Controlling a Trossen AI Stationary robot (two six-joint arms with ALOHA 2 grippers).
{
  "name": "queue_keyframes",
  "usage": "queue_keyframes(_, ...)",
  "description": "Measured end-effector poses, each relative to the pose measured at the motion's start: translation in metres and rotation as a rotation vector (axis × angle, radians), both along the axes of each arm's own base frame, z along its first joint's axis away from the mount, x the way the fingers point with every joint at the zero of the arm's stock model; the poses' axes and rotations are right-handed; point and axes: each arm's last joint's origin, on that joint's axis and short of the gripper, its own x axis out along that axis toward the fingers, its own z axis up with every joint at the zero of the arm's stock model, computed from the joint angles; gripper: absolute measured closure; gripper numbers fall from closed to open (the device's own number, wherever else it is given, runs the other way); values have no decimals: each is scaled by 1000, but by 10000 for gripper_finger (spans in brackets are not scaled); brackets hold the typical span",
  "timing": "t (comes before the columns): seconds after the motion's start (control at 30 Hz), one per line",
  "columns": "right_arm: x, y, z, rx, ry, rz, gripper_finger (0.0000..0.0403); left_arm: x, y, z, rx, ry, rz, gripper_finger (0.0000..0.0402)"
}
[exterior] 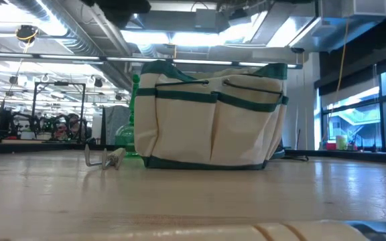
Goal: Pick & Place Garden tools in Gardening bag
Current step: Put the green pruning shears into the green gardening bag
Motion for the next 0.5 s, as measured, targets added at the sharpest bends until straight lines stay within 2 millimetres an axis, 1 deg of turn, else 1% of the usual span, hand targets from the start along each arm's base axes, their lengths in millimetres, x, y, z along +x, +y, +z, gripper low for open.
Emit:
queue_keyframes(0.1, 10, 4, 0, 30, -82, 39, 380, -3, -7, 10, 36, 17, 73, 396)
queue_keyframes(0.2, 20, 6, -9, 50, -95, 75, 380, -10, -15, 11, 55, 47, 96, 396)
queue_keyframes(0.37, 31, -3, -21, 20, -77, 60, 380, -28, -21, 12, 26, 112, 87, 396)
queue_keyframes(0.5, 39, -10, -20, -35, -134, 60, 380, -46, -18, 15, 45, 132, 169, 396)
